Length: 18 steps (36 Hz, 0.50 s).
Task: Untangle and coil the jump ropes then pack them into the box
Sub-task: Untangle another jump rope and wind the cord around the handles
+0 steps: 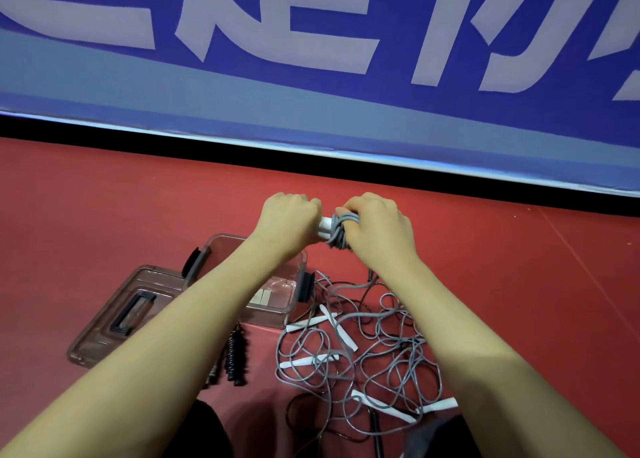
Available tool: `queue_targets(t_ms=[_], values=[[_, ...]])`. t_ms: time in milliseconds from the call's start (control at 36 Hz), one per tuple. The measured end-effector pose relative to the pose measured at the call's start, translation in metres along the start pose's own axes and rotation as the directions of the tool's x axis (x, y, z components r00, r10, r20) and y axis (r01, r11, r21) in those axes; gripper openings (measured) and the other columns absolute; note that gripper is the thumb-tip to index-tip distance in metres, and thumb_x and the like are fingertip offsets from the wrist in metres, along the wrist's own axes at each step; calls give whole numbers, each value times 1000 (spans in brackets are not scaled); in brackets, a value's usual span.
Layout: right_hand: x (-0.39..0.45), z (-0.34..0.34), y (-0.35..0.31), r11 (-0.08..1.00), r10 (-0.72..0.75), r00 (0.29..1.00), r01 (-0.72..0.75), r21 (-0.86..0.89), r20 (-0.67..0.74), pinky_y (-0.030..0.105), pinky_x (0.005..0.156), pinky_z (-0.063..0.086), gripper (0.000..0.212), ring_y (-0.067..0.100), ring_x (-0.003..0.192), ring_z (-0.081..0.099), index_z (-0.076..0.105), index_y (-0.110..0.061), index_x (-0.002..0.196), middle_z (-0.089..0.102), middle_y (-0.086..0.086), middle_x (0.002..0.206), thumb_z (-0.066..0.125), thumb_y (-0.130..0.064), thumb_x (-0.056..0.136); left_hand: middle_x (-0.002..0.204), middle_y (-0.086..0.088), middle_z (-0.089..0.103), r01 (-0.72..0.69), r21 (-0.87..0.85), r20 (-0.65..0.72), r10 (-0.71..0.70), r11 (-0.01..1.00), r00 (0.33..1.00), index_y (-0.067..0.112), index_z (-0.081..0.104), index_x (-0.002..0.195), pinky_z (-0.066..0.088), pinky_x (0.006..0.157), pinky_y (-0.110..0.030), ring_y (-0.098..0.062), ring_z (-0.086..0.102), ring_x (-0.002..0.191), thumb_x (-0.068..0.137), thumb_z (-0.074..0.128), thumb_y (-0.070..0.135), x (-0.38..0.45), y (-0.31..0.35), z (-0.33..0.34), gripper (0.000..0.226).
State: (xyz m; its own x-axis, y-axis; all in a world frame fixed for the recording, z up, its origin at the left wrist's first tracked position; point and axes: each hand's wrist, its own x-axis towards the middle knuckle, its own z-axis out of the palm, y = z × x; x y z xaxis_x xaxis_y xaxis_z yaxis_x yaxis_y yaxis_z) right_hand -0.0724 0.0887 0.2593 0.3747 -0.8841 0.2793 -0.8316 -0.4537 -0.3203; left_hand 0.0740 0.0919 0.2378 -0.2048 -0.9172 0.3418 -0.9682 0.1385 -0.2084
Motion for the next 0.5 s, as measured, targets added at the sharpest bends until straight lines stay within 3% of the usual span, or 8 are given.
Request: queue_targets(t_ms=[56, 139, 222, 278, 389, 500], values=[[1, -1, 4, 999, 36, 999, -36, 22, -14, 31, 65, 37, 29, 34, 87, 56, 64, -12, 85, 61, 6, 87, 46, -32, 97, 45, -2, 48, 2, -27, -55, -3, 1000, 998, 13, 54, 46, 24, 51, -19, -21, 48, 38, 21, 91, 41, -1, -2, 2, 53], [-1, -4, 7, 996, 84, 996, -84, 18, 16, 30, 62, 33, 34, 35, 74, 50, 58, -12, 70, 52, 5, 68, 48, -34, 95, 45, 1, 48, -38, -66, 1, 39, 997, 999, 15, 53, 45, 24, 54, -20, -20, 48, 39, 17, 90, 40, -5, 3, 4, 52], [-2, -5, 10, 993, 116, 993, -115, -26, 37, 31, 62, 35, 40, 35, 73, 52, 53, -16, 64, 52, 5, 66, 49, -43, 93, 44, 3, 50, -131, -60, 4, 132, 990, 991, 17, 51, 44, 24, 52, -18, -19, 49, 39, 19, 89, 32, -5, 8, 6, 48], [-2, -6, 10, 989, 142, 990, -142, -26, 5, 32, 65, 37, 37, 35, 79, 56, 54, -18, 73, 59, 5, 74, 53, -51, 91, 44, 4, 50, -199, -58, -21, 198, 978, 980, 18, 51, 44, 24, 53, -19, -19, 49, 41, 24, 88, 27, -3, 8, 8, 43], [2, -9, 11, 982, 179, 983, -180, -54, -36, 35, 71, 41, 37, 34, 92, 61, 47, -15, 100, 66, 8, 97, 61, -47, 87, 44, 4, 48, -329, -33, -91, 325, 944, 941, 19, 49, 46, 23, 55, -22, -18, 47, 44, 31, 85, 16, -3, 10, 8, 39], [5, -10, 15, 976, 148, 989, -147, -162, -8, 34, 70, 39, 43, 34, 94, 62, 47, -14, 104, 66, 9, 99, 60, -52, 87, 49, 5, 44, -402, -65, -203, 382, 913, 902, 17, 48, 51, 22, 58, -27, -19, 42, 51, 47, 80, 8, -5, 7, 8, 34]])
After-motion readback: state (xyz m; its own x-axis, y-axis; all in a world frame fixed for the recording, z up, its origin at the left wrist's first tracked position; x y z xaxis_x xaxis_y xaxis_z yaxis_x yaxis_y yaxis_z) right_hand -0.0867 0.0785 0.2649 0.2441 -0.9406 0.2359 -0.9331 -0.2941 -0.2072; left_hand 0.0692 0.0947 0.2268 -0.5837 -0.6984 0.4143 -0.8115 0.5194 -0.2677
